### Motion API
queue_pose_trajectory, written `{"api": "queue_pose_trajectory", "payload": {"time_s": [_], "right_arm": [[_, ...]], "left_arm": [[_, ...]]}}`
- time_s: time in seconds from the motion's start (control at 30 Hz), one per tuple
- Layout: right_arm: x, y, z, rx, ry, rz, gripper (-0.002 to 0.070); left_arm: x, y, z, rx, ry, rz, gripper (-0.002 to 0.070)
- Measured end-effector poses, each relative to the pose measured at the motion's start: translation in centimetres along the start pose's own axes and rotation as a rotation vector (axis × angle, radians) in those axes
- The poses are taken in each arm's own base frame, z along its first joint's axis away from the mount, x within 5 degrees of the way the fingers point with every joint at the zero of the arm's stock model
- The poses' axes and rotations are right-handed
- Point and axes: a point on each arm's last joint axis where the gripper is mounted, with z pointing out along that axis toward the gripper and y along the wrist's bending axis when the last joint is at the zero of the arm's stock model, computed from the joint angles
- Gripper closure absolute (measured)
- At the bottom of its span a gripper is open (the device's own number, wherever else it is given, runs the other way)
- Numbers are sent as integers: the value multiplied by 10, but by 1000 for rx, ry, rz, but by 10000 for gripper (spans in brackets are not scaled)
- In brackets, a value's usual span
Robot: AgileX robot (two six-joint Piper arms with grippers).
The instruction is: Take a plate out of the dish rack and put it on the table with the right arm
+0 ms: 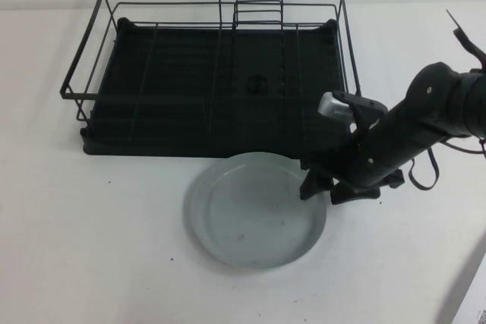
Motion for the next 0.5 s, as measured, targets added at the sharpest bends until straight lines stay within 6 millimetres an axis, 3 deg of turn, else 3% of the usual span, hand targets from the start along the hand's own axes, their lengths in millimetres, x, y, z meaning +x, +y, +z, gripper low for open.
{"api": "queue_pose_trajectory", "payload": {"time_s": [0.1, 0.2, 0.3, 0.43, 0.5], "right_arm": [[-5, 7, -7, -13, 18, -28, 192], [-10, 16, -19, -19, 56, -71, 192], [-10, 25, -39, -14, 95, -113, 290], [2, 37, -82, 15, 103, -218, 551], [10, 43, -107, 28, 85, -267, 627]], "left_arm": [[0, 0, 0, 0, 0, 0, 679], [0, 0, 0, 0, 0, 0, 679], [0, 0, 0, 0, 0, 0, 679], [0, 0, 0, 0, 0, 0, 679], [0, 0, 0, 0, 0, 0, 679]]}}
